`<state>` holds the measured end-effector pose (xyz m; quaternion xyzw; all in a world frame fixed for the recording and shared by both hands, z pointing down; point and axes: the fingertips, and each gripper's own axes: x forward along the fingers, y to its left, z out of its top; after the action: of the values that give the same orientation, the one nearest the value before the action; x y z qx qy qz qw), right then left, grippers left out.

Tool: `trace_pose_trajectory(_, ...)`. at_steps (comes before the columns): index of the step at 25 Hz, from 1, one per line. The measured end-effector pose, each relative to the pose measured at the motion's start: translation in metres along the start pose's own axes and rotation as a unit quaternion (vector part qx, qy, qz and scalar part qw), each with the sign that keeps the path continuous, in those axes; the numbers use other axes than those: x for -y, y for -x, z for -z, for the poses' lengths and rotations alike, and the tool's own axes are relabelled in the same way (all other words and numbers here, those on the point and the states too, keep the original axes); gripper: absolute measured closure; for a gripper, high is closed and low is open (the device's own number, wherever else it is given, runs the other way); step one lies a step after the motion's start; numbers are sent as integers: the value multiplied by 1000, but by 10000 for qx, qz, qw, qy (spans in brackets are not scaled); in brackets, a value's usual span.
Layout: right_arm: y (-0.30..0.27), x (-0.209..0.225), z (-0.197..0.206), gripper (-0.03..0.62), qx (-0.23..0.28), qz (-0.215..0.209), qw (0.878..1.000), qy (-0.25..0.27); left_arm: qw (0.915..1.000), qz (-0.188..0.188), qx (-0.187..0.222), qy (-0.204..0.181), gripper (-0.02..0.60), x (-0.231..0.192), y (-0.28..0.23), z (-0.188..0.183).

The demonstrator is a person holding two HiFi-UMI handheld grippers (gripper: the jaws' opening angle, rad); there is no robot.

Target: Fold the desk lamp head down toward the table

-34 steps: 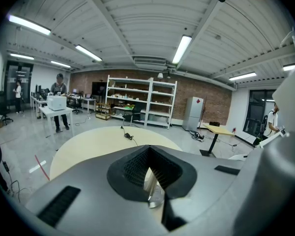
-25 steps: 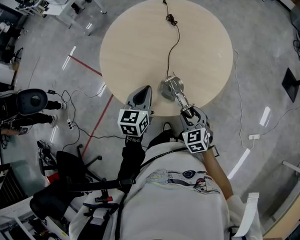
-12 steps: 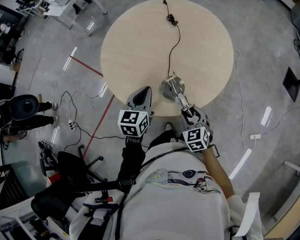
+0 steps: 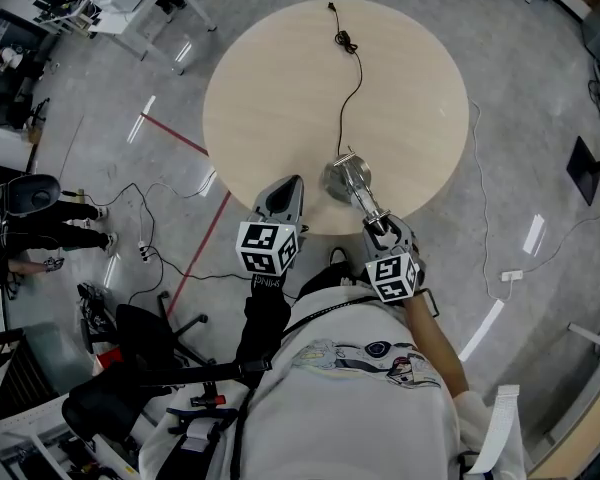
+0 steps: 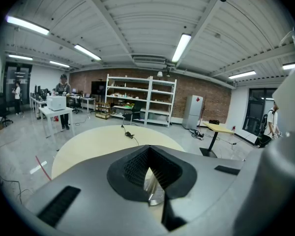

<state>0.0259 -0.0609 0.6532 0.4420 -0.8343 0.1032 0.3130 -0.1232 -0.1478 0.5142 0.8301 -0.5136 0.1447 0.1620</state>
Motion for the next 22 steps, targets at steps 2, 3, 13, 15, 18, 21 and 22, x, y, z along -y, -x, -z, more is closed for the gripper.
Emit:
trace_pose_trajectory(2, -1, 0, 1, 381, -21, -8, 10000, -21, 10000, 2, 0, 4, 580, 0, 0, 0)
trace_pose_trajectory(3, -2, 0, 2, 381, -31, -13, 10000, -26, 10000, 2, 2, 5, 580, -1, 0, 0)
trace_pose_trajectory(13, -9, 1, 6, 385, -138, -53, 9998, -96, 10000, 3, -6, 28, 580, -4, -2, -1)
trace_pose_trajectory(15, -10, 0, 7, 387, -155, -58, 9998, -106, 10000, -3, -3, 30, 580, -5, -2, -1)
trace_pose_trajectory(18, -13, 0, 9, 388, -181, -75, 9997, -120, 10000, -9, -1, 25, 581, -7, -3, 0)
trace_pose_trajectory(21, -15, -1, 11, 390, -204, -85, 9997, -136, 10000, -6, -7, 25, 580, -8, -3, 0)
trace_pose_trajectory(22, -15, -1, 11, 390, -212, -88, 9996, -143, 10000, -5, -10, 26, 580, -8, -3, 0)
